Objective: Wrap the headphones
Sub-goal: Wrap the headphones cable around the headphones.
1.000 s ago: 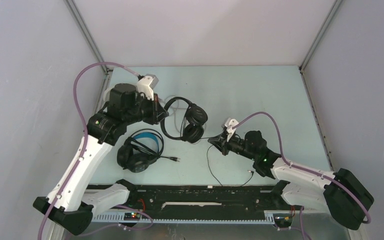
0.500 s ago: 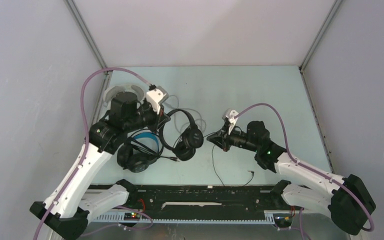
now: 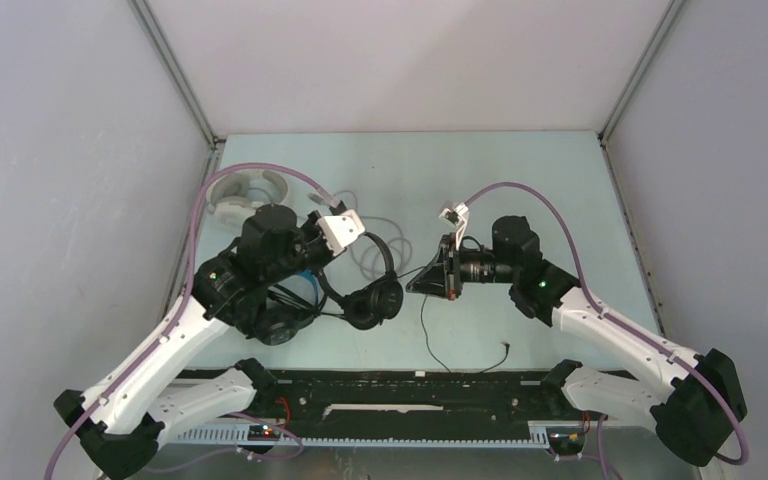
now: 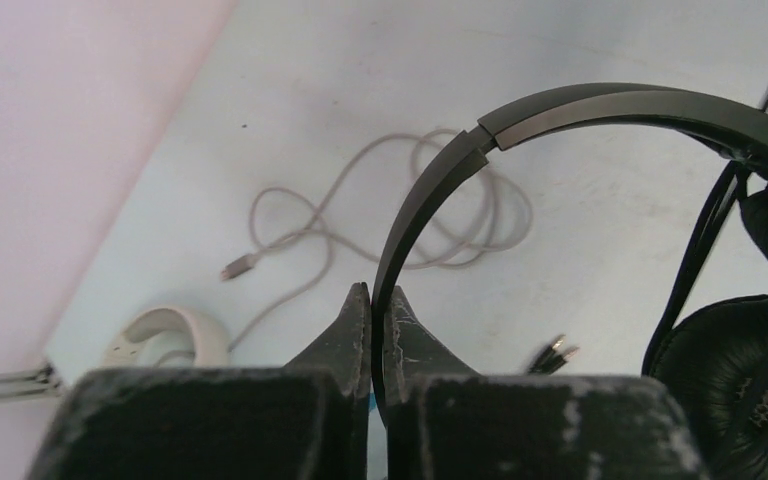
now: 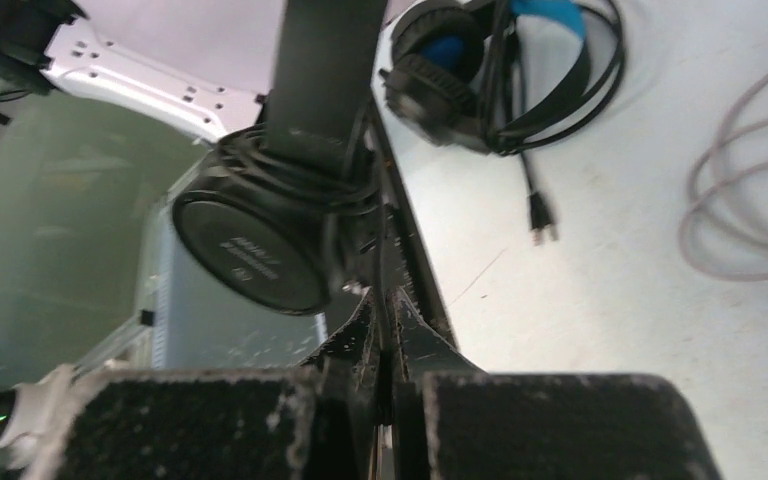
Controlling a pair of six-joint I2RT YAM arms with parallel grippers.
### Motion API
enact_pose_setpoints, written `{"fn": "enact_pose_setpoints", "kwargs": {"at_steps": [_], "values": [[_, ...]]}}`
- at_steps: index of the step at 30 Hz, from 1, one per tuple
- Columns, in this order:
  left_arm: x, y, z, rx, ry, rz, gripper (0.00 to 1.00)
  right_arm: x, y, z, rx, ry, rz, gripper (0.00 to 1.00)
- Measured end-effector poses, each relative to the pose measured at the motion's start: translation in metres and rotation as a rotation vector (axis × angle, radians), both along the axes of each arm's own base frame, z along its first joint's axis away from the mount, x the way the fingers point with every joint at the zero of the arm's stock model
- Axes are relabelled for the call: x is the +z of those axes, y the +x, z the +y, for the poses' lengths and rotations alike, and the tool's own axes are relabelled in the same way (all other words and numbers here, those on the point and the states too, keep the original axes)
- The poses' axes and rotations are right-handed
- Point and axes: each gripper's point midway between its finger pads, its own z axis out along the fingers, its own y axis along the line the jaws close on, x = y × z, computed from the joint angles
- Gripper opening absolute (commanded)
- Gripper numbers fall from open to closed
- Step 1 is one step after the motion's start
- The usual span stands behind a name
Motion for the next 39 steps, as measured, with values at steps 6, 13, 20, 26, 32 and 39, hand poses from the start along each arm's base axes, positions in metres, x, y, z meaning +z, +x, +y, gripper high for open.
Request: {"fn": "enact_pose_setpoints", "kwargs": {"at_steps": [6, 13, 20, 26, 32, 39], "values": [[-0.004, 0.008, 0.004, 0.025, 0.105, -0.099, 0.0, 0.002, -0.018, 0.0, 0.063, 0.013, 0.135, 0.02], [0.001, 0.012, 0.001, 0.036, 0.143, -0.169, 0.0, 0.012, -0.026, 0.002, 0.081, 0.045, 0.225, 0.04], [-0.003, 0.016, 0.003, 0.05, 0.166, -0.187, 0.0, 0.027, -0.024, 0.005, 0.078, 0.097, 0.261, 0.08], [-0.005, 0.019, 0.008, 0.092, 0.177, -0.181, 0.0, 0.042, -0.017, 0.013, 0.073, 0.163, 0.289, 0.07], [-0.016, 0.025, 0.01, 0.175, 0.156, -0.117, 0.0, 0.051, -0.004, 0.024, 0.058, 0.179, 0.327, 0.07], [-0.018, 0.035, 0.014, 0.327, 0.104, -0.051, 0.0, 0.072, -0.001, 0.041, 0.054, 0.183, 0.3, 0.09]]}}
